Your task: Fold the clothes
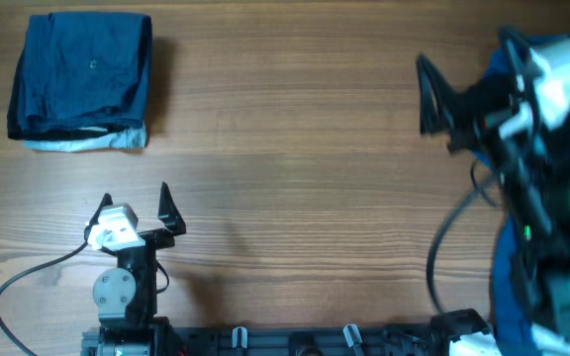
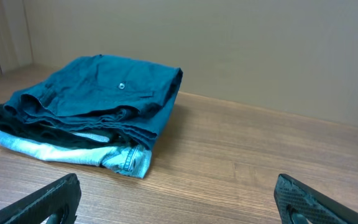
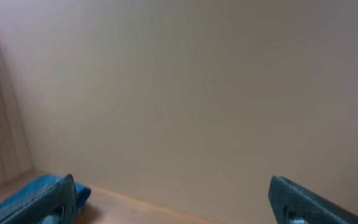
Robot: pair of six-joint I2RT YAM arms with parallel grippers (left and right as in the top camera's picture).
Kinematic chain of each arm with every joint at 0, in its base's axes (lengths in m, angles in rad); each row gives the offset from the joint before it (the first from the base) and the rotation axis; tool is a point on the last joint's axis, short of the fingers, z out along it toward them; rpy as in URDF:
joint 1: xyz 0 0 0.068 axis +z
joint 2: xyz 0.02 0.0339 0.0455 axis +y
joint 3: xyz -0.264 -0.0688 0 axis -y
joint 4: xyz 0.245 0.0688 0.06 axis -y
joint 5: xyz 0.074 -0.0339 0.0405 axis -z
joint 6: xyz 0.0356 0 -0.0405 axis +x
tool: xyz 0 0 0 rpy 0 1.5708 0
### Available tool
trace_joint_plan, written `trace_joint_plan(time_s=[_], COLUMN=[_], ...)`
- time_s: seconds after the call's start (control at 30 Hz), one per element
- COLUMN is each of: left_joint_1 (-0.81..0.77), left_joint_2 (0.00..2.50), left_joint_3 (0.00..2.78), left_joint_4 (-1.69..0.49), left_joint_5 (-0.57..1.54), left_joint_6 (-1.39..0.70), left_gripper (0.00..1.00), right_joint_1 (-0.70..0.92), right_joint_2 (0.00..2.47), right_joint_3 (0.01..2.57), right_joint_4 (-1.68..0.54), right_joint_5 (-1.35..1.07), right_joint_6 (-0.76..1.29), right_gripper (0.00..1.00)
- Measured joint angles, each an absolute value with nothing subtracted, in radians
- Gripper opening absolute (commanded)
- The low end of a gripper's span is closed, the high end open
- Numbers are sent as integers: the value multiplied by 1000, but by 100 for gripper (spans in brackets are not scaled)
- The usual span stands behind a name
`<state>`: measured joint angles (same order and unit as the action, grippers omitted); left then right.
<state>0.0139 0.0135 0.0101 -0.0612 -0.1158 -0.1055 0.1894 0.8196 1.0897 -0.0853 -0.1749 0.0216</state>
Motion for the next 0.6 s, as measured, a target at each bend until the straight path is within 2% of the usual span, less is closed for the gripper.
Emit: trace_joint_plan(time_s=[0.1,0.3,0.43,0.6], left_joint_1=[14,14,14,14], left_joint_2=[14,14,14,13], left_joint_3=[10,10,10,10], left_joint_4=[-61,-61,-61,-61], left_joint_5=[-116,-116,-116,-115], left_joint_6=[-105,-105,-105,-105], left_gripper=[100,100,100,100], right_joint_1=[189,189,189,180], right_joint_2=[677,517,375,253], right_joint_3=[879,631,411,226], right_joint_4=[61,144,329,370], right_joint_5=[-175,-171,-164,-162], right_joint_6=[22,21,22,22], right_gripper=[100,100,100,100])
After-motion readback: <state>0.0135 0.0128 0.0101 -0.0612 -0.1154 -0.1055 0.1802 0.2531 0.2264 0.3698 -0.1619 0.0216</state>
